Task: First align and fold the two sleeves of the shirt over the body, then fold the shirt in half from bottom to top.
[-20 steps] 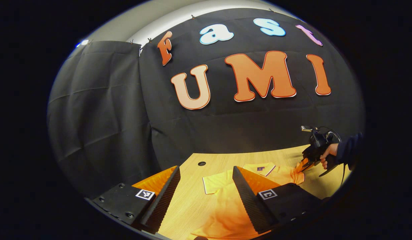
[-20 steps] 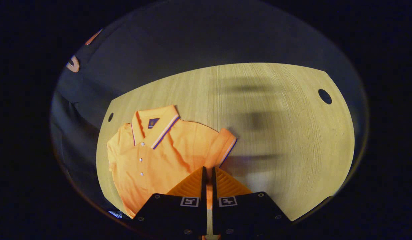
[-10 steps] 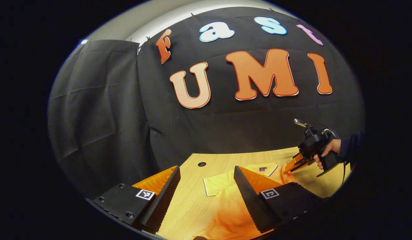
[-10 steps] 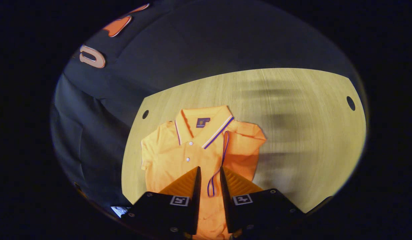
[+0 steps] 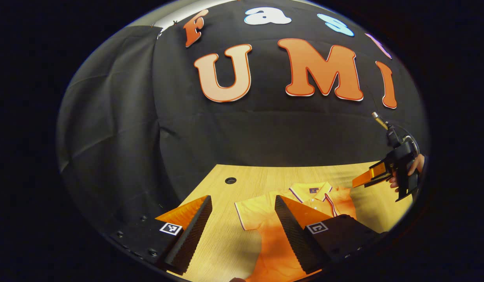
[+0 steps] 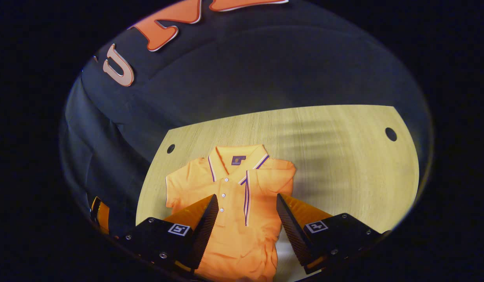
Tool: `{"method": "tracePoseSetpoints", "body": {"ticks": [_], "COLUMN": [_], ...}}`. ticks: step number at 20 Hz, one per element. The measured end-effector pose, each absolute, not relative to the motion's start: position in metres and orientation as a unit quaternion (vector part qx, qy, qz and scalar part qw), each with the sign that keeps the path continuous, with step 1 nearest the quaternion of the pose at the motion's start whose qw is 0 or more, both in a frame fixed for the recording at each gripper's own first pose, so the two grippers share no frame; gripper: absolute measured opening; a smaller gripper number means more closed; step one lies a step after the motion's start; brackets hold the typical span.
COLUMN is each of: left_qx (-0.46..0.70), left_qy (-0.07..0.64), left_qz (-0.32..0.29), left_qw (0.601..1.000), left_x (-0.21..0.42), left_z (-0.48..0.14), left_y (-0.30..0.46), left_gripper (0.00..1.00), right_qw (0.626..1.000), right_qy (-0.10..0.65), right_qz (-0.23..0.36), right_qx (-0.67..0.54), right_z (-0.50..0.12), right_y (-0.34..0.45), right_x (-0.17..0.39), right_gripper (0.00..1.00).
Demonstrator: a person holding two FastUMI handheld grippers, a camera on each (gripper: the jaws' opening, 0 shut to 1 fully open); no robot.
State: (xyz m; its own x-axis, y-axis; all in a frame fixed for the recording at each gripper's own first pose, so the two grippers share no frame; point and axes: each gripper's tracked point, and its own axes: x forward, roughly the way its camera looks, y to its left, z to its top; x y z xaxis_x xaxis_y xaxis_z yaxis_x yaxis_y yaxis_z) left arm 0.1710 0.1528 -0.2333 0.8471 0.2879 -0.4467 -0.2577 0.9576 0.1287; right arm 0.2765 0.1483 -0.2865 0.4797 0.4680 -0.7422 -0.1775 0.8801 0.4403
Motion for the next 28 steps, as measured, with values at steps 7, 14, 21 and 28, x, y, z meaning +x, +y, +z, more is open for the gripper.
{"method": "tracePoseSetpoints", "body": {"ticks": [7,14,21,28], "left_qx": [-0.043,-0.104,-0.088,-0.043], "left_qy": [0.349,0.467,0.571,0.612], "left_qz": [0.067,0.032,0.062,0.078], "left_qw": [0.934,0.877,0.814,0.786], "left_x": [0.226,0.266,0.275,0.284], "left_z": [-0.318,-0.393,-0.452,-0.483], "left_y": [0.194,0.206,0.219,0.225], "left_gripper": [0.99,0.98,0.98,0.92], "right_qw": [0.899,0.916,0.916,0.918], "right_qy": [0.402,0.373,0.37,0.365], "right_qz": [0.091,0.001,-0.04,-0.063], "right_qx": [0.148,0.148,0.147,0.141], "right_z": [-0.233,-0.207,-0.202,-0.196], "right_y": [0.112,0.082,0.065,0.048], "right_x": [0.238,0.168,0.107,0.068], "right_gripper": [0.96,0.96,0.97,0.97]}}
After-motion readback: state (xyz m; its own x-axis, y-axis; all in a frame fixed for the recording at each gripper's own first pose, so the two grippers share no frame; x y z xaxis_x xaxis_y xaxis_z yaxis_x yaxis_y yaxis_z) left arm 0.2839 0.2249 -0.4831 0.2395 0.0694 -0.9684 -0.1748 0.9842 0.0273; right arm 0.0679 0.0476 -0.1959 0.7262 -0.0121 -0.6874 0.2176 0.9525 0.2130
